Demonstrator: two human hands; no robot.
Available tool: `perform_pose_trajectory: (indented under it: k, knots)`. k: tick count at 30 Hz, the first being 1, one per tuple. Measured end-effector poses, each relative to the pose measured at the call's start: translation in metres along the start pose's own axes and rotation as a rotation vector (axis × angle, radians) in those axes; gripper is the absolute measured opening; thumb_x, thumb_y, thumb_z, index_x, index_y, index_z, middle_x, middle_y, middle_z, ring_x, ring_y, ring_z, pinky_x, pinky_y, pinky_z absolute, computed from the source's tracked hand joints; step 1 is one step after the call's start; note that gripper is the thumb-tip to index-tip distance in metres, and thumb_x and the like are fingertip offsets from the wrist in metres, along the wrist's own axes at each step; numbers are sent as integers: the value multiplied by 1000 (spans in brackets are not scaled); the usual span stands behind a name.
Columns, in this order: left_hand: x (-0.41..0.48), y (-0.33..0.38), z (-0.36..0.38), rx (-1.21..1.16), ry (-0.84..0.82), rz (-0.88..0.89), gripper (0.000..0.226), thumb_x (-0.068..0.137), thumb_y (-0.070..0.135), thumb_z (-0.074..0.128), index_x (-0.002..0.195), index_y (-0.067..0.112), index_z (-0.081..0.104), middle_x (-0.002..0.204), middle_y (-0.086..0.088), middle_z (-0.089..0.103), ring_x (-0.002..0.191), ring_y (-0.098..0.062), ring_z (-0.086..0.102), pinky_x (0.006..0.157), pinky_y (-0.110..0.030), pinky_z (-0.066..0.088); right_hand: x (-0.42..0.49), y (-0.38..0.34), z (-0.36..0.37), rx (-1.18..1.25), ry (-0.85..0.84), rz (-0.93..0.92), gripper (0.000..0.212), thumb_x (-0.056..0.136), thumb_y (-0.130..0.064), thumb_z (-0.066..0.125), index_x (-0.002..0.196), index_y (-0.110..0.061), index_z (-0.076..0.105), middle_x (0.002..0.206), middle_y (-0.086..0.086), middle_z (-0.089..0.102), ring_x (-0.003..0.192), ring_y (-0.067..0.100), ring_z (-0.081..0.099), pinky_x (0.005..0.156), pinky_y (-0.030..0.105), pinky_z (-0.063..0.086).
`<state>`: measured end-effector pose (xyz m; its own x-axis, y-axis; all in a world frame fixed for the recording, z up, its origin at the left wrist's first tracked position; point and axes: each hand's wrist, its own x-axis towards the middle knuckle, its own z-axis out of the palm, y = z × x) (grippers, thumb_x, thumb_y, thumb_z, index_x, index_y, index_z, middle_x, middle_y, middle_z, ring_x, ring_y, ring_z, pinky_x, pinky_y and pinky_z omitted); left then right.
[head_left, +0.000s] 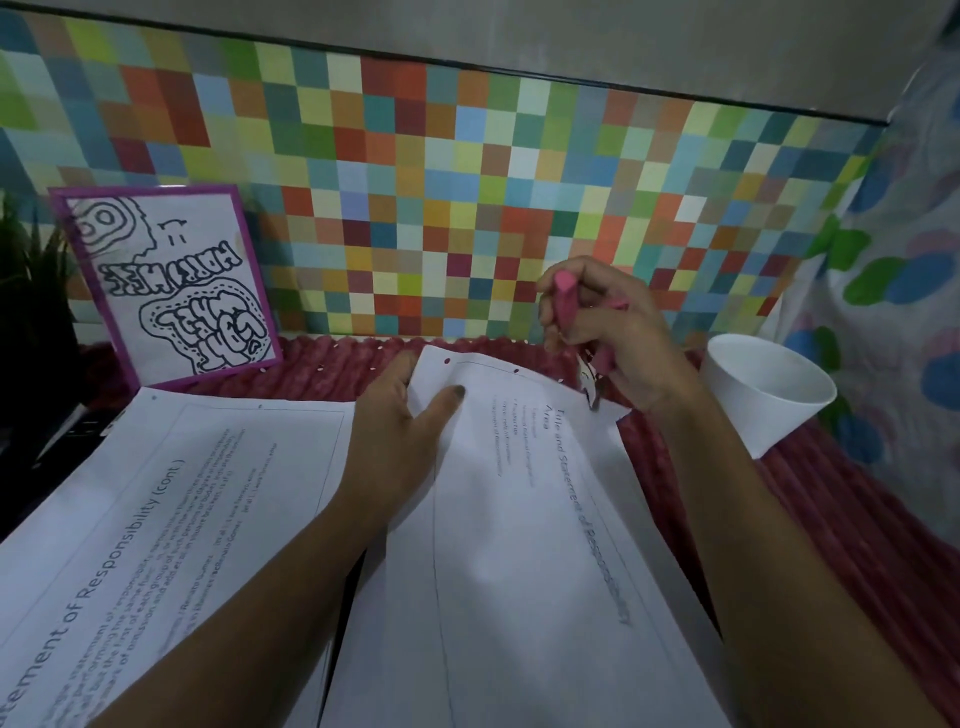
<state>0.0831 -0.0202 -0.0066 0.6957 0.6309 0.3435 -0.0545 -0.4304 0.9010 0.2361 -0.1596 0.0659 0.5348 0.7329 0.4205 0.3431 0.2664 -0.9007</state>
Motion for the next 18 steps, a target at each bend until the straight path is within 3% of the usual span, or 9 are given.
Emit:
perform_pose_trajectory:
  k: [3,8,13,18]
  knots:
    - [7,-10,-6,7,1,-51,27,87,28,66,112,17,63,104,5,70,98,-17,65,88,-48,54,2,-6,-6,149,60,-21,37,63,12,45,92,-5,59,78,13,58,60,25,53,58,33,45]
    - [9,-7,-8,-69,-81,-38,30,86,28,68,114,20,62,108,9,70,102,-17,66,90,-47,54,3,-11,-19,295,418,-98,29,66,3,43,89,-7,58,72,11,56,58,25,50,56,31,43]
    - [4,5,-7,-224,-97,10,25,89,5,63,112,14,62,98,12,73,94,-4,68,75,-16,53,-4,-20,-35,648,615,-87,20,79,-2,40,94,-7,52,72,10,54,58,22,49,56,28,40]
    - [2,0,-4,-104,-108,38,40,88,25,66,127,22,56,118,18,65,110,-2,60,95,-26,49,-5,-18,-34,557,600,88,19,81,-5,40,96,-6,51,70,9,53,54,20,48,51,25,40]
